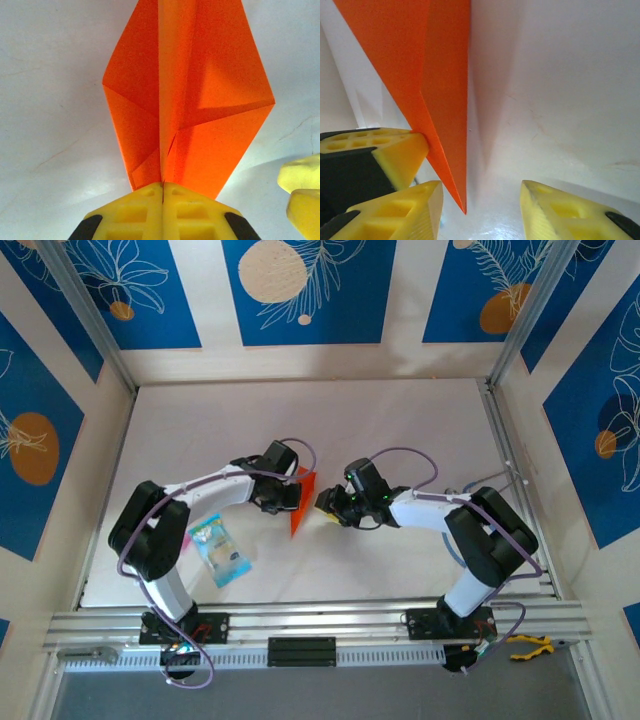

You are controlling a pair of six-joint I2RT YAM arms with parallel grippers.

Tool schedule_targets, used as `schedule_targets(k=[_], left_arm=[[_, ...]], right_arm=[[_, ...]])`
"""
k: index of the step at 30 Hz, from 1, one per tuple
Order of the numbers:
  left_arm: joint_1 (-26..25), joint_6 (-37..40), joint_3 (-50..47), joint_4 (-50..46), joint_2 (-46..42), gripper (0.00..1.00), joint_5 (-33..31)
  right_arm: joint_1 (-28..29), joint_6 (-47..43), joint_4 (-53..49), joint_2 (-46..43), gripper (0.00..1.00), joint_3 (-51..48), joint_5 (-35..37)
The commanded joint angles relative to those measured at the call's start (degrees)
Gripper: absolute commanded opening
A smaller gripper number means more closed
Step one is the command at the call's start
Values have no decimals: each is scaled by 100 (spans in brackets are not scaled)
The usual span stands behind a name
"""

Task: Fold a paper plane with a square sheet of paper (pick it up from the middle)
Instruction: Move a paper plane to the center of the table.

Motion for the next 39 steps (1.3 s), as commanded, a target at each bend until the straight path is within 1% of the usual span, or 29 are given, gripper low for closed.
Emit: schedule_targets(k=[1,11,14,17,19,22,24,29,34,39], left_arm=[[-61,-9,-104,47,-199,0,164],[-118,-13,-167,56,-268,0,234],[-137,-18,-205,66,-299,0,234],[-139,-18,-237,71,-317,1,238],[-141,-16,-251,86,-340,1,264],[-139,19,-267,115,-379,7,330],[-139,52,-276,108,-421,12,305],[-139,155,-306,175,-583,20,312],[-142,296,-364,202,-722,26,157],[-144,374,-404,205,-664,29,92]], right_arm=[[62,-50,167,-17,47,177,-182],[144,-8,-16,516,47,668,-166],[153,-30,-235,653,43,842,-68],[146,-52,-391,742,33,912,25],[127,-44,-374,795,23,899,-2],[117,-32,-224,821,10,853,-119],[127,-25,-191,808,6,837,-148],[126,42,-204,799,4,785,-150],[126,89,-166,794,3,729,-161],[126,87,-181,795,3,719,-166]])
